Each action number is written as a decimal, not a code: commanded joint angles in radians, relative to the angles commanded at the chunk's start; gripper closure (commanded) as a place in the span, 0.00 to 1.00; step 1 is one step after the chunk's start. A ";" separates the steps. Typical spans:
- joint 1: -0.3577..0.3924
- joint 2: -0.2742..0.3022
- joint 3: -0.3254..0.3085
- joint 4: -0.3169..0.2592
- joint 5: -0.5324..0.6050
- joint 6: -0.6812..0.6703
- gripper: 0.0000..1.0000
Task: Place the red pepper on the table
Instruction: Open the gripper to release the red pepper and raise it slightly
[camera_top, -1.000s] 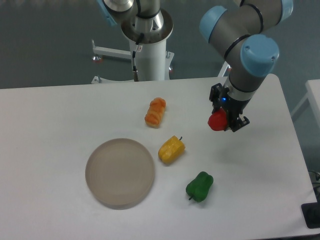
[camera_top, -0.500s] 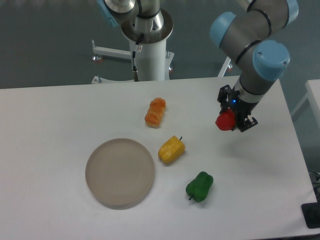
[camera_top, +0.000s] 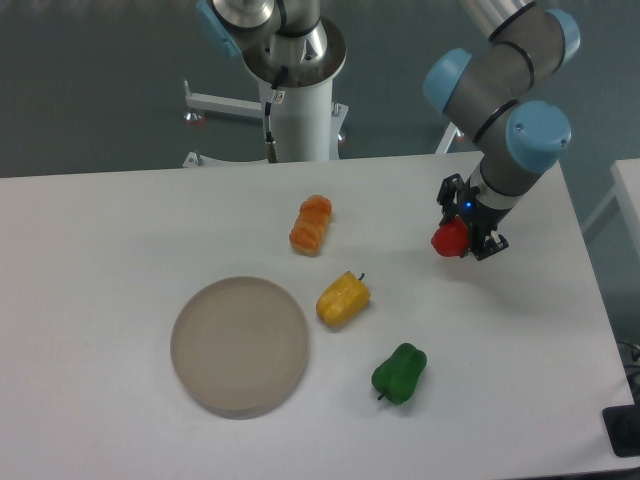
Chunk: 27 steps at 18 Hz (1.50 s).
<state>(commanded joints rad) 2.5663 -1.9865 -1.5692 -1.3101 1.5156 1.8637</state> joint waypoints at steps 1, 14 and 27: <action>0.002 0.000 -0.017 0.011 0.000 0.017 0.87; 0.032 0.011 -0.023 0.022 0.000 0.078 0.00; -0.186 -0.011 0.336 -0.221 -0.015 -0.245 0.00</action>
<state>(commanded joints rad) 2.3808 -1.9972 -1.2335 -1.5309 1.5002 1.6183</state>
